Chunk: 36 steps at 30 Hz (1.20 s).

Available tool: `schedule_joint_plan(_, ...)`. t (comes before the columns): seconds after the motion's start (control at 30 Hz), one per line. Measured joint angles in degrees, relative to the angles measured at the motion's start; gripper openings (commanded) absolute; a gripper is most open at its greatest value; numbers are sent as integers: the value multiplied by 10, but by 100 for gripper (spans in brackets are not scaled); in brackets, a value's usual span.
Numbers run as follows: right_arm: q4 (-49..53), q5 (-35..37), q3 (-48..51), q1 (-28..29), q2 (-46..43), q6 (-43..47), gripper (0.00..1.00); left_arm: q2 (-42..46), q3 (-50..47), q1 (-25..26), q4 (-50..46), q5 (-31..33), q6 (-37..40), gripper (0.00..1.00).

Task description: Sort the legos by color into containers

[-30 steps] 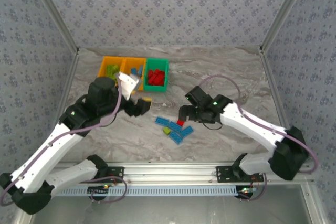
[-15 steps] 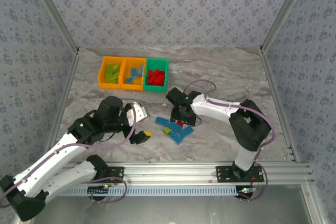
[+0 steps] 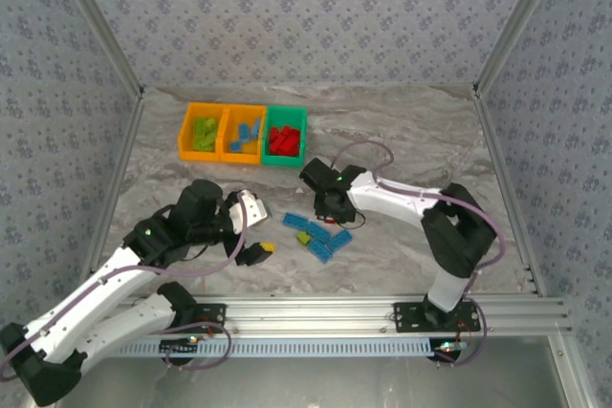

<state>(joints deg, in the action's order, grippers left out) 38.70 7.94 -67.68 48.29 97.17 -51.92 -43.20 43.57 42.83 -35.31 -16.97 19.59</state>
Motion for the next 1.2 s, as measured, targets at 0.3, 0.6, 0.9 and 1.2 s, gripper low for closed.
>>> schedule_joint_plan(0.3,-60,4,-193,7,-2,193,24,9,-28,-1,29,33,8,99)
schedule_joint_plan(0.6,-98,19,-424,-59,251,293,37,10,-31,-35,68,183,-61,99)
schedule_joint_plan(0.9,-39,9,-641,-100,402,332,66,-9,-31,-43,73,244,-107,99)
schedule_joint_plan(1.2,-7,-17,-425,-74,155,357,74,-62,37,-50,38,252,-258,99)
